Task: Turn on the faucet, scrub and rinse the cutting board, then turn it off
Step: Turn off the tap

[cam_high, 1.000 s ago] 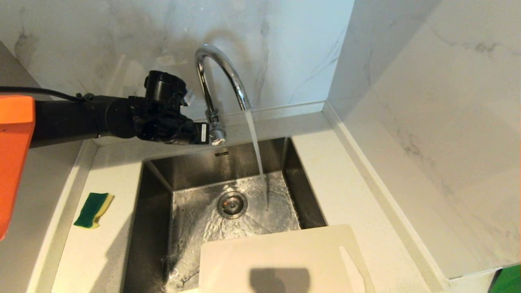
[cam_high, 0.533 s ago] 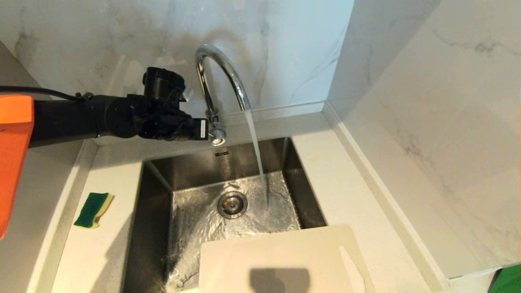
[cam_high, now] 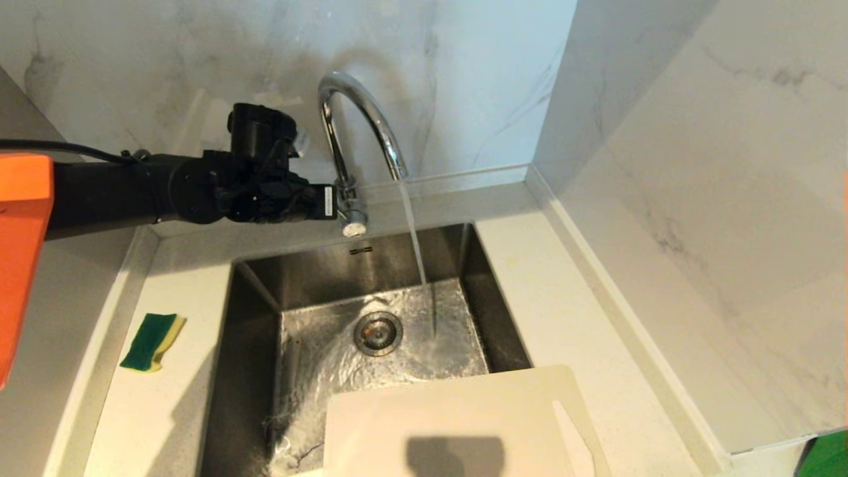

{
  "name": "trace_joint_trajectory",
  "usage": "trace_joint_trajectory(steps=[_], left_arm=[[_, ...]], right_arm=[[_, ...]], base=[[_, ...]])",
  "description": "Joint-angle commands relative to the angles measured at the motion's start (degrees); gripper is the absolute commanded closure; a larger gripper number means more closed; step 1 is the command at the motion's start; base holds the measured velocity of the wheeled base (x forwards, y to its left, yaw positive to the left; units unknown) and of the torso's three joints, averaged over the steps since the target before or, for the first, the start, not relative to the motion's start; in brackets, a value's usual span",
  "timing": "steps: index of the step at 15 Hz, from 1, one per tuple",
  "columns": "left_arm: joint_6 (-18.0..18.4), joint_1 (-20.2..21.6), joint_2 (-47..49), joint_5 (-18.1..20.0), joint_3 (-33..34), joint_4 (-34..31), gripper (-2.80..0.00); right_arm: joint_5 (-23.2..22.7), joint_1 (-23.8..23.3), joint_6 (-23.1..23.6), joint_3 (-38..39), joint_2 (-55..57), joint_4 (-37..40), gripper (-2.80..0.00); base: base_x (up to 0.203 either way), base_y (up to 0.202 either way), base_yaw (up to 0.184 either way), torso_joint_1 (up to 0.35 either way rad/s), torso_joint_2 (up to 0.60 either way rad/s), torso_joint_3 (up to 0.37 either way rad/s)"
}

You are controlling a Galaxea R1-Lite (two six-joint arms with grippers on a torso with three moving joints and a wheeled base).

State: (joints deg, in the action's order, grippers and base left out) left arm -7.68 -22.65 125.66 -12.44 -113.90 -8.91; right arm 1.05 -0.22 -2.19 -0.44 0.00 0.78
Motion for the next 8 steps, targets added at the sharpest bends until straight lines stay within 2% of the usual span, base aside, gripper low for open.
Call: trace_joint_trajectory(steps=[1,8], left_arm=[[-0.21,-0.03,-0.07,-0.30,-0.01,0.04,0.00],[-1.28,-0.47,0.02,-1.65,0.02,1.50,0.00]], right_arm=[[0.01,-0.04,0.00,0.00,0.09,0.01,0.00],[0.01,0.00,0.00,0.00,0.03,-0.01,0.00]], base=[[0.000,0.000,0.000,0.000,0.00,0.000],[0.000,0.000,0.000,0.000,0.00,0.000]])
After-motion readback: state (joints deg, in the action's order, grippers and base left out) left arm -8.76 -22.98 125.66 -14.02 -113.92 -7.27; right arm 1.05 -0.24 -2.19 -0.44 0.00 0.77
